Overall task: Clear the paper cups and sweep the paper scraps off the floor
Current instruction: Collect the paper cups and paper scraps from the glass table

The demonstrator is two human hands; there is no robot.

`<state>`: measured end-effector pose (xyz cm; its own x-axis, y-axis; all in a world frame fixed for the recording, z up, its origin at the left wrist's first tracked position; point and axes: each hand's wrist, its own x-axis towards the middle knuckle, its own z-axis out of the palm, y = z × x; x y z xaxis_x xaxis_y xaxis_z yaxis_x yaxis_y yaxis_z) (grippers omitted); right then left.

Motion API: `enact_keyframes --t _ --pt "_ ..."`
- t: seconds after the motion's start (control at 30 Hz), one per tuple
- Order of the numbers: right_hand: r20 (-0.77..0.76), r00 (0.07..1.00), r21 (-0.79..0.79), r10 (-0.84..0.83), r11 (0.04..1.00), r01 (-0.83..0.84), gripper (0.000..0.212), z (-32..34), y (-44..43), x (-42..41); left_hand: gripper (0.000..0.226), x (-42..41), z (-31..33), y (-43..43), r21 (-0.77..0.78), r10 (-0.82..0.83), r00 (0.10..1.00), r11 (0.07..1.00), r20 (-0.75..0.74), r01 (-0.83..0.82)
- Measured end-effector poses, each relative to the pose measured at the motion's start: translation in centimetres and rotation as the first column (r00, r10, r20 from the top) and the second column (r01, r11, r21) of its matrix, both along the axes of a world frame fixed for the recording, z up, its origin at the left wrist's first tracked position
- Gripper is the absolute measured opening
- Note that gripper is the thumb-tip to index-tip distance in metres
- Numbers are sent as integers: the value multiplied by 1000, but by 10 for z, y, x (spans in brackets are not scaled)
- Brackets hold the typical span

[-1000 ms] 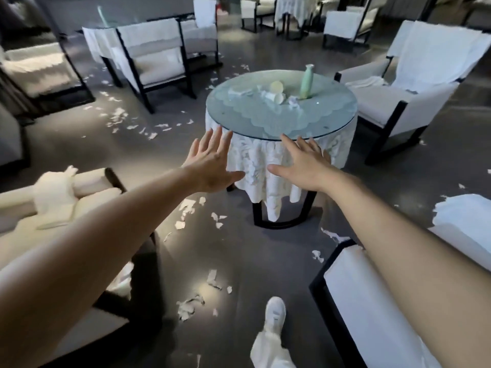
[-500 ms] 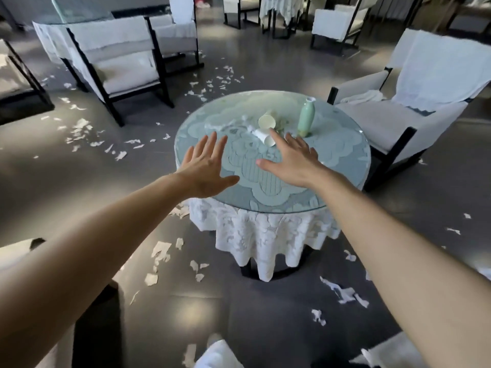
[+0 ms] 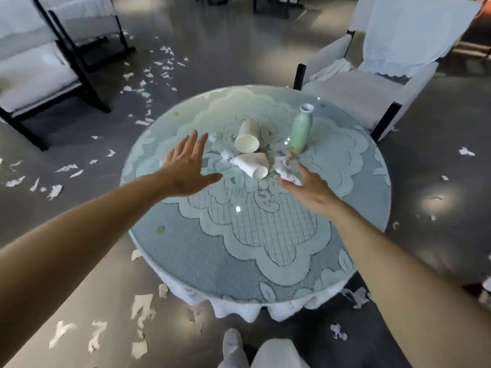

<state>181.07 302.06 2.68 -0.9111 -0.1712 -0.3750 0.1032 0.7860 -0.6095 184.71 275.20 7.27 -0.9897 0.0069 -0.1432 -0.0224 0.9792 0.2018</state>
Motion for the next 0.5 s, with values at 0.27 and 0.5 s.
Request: enact_keyframes --t 0.27,0.5 --pt "59 970 -13 -237 971 238 78 -58 -16 -72 102 -80 -53 1 118 -142 989 984 42 136" --pt "34 995 -76 -97 992 99 86 -81 -32 -131 104 -133 -91 22 232 -53 993 972 109 27"
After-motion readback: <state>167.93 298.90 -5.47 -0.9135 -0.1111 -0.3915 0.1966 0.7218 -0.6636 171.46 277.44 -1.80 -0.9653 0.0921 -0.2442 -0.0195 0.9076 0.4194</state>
